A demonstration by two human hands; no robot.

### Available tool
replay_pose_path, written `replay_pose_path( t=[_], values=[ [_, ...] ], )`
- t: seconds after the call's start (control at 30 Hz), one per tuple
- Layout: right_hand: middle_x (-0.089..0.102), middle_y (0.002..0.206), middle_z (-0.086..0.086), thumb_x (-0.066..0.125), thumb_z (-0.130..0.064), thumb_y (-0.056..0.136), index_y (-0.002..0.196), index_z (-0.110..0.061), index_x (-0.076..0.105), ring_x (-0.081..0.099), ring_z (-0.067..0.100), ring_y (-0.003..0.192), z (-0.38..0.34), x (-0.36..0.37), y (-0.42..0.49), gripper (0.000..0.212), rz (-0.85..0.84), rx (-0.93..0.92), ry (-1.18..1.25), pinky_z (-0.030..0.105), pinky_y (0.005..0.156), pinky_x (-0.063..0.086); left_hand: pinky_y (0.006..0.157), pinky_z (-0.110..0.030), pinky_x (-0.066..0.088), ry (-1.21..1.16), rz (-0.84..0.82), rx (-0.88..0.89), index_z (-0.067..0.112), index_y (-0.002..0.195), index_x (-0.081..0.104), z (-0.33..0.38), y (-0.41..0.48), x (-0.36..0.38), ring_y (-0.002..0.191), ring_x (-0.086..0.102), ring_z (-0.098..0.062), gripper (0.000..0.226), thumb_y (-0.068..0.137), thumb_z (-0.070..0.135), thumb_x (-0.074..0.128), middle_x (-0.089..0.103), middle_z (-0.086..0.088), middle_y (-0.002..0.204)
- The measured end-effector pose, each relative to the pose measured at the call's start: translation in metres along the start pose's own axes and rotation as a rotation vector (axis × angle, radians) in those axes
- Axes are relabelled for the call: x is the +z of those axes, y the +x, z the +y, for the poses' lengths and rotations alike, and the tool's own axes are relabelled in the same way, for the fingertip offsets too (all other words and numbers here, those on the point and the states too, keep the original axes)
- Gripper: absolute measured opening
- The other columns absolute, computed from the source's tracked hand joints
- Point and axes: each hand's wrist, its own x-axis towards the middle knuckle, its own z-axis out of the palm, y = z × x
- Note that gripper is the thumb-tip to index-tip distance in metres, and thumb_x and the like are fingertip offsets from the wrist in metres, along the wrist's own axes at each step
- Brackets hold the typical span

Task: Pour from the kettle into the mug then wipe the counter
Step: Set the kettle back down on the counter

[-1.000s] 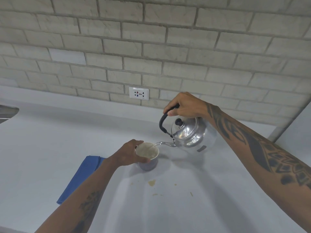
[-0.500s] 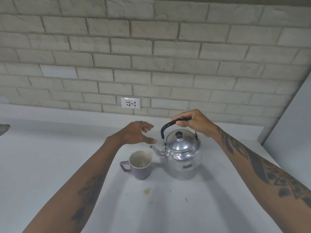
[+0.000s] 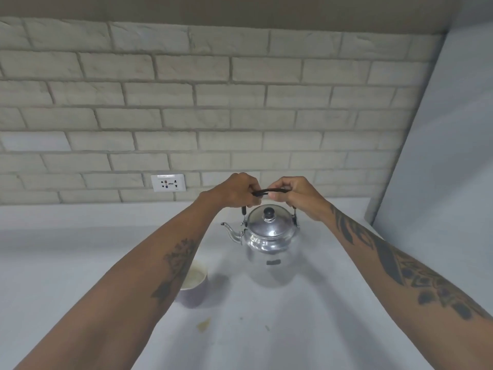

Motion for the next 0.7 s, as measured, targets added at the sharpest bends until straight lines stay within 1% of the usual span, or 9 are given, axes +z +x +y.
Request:
replay_pose_path(
  t=[0.1, 0.2, 0.33, 0.4, 0.47, 0.53, 0.57, 0.63, 0.7],
  values=[
    [0.064, 0.071, 0.0, 0.075, -0.008, 0.079, 0.092, -0.007, 0.072, 0.053, 0.009, 0.054, 0.004, -0.016, 0.004, 0.014, -0.033, 0.038, -0.231, 0.019, 0.051, 0.043, 0.06, -0.021, 0.044, 0.035, -0.032, -0.008, 0.02, 0.079, 0.065, 0.009, 0.015, 0.012, 0.07, 0.061, -0.013, 0.009, 0.078, 0.012, 0.069, 0.069, 0.001, 0.069],
    [0.063, 0.071, 0.004, 0.075, -0.01, 0.076, 0.086, -0.008, 0.073, 0.054, 0.012, 0.053, 0.01, -0.028, 0.012, 0.011, -0.043, 0.045, -0.371, 0.022, 0.049, 0.045, 0.064, -0.026, 0.049, 0.044, -0.025, -0.008, 0.017, 0.082, 0.065, 0.016, 0.031, 0.026, 0.077, 0.064, -0.019, 0.008, 0.077, 0.011, 0.067, 0.072, -0.008, 0.079],
    [0.062, 0.073, 0.003, 0.076, -0.013, 0.076, 0.084, -0.011, 0.073, 0.054, 0.01, 0.055, 0.023, -0.041, 0.025, 0.008, -0.004, 0.055, -0.428, 0.017, 0.048, 0.042, 0.063, -0.025, 0.049, 0.029, 0.002, -0.001, 0.014, 0.086, 0.066, 0.02, 0.054, 0.04, 0.083, 0.067, -0.027, 0.009, 0.078, 0.01, 0.066, 0.068, -0.008, 0.084],
    [0.062, 0.073, 0.001, 0.074, -0.012, 0.077, 0.082, -0.014, 0.072, 0.055, 0.008, 0.056, 0.032, -0.047, 0.031, 0.006, 0.006, 0.073, -0.436, 0.013, 0.046, 0.04, 0.068, -0.03, 0.051, 0.043, 0.017, 0.007, 0.011, 0.091, 0.069, 0.022, 0.065, 0.046, 0.081, 0.062, -0.025, 0.013, 0.079, 0.01, 0.065, 0.063, -0.006, 0.086],
    [0.061, 0.07, -0.001, 0.073, -0.011, 0.077, 0.078, -0.017, 0.07, 0.057, 0.01, 0.058, 0.043, -0.052, 0.036, 0.007, 0.012, 0.092, -0.435, 0.013, 0.047, 0.04, 0.066, -0.028, 0.05, 0.042, 0.03, 0.004, 0.01, 0.094, 0.07, 0.022, 0.077, 0.054, 0.076, 0.06, -0.023, 0.015, 0.08, 0.011, 0.065, 0.059, -0.001, 0.083],
    [0.06, 0.065, -0.004, 0.073, -0.01, 0.075, 0.073, -0.019, 0.068, 0.057, 0.012, 0.06, 0.054, -0.055, 0.043, 0.011, 0.011, 0.102, -0.442, 0.015, 0.05, 0.041, 0.064, -0.026, 0.049, 0.039, 0.028, -0.013, 0.01, 0.095, 0.07, 0.02, 0.088, 0.062, 0.072, 0.06, -0.022, 0.015, 0.081, 0.012, 0.067, 0.056, 0.003, 0.078],
    [0.059, 0.063, -0.005, 0.073, -0.01, 0.075, 0.071, -0.019, 0.068, 0.056, 0.011, 0.06, 0.06, -0.056, 0.046, 0.011, 0.008, 0.106, -0.449, 0.015, 0.051, 0.04, 0.066, -0.028, 0.05, 0.037, 0.022, -0.021, 0.01, 0.095, 0.07, 0.018, 0.093, 0.066, 0.072, 0.061, -0.022, 0.015, 0.08, 0.013, 0.068, 0.056, 0.004, 0.076],
    [0.057, 0.059, -0.006, 0.073, -0.01, 0.074, 0.066, -0.021, 0.067, 0.053, 0.009, 0.057, 0.071, -0.056, 0.053, 0.015, 0.001, 0.112, -0.46, 0.016, 0.05, 0.038, 0.07, -0.032, 0.052, 0.034, 0.011, -0.032, 0.009, 0.094, 0.071, 0.015, 0.101, 0.072, 0.073, 0.062, -0.022, 0.015, 0.08, 0.014, 0.069, 0.058, 0.002, 0.077],
    [0.056, 0.056, -0.006, 0.072, -0.01, 0.074, 0.057, -0.026, 0.062, 0.051, 0.008, 0.054, 0.081, -0.054, 0.06, 0.026, -0.003, 0.125, -0.461, 0.017, 0.049, 0.037, 0.066, -0.03, 0.051, 0.034, 0.003, -0.045, 0.006, 0.095, 0.071, 0.012, 0.107, 0.078, 0.072, 0.062, -0.022, 0.017, 0.081, 0.015, 0.068, 0.061, -0.003, 0.081]
  ],
)
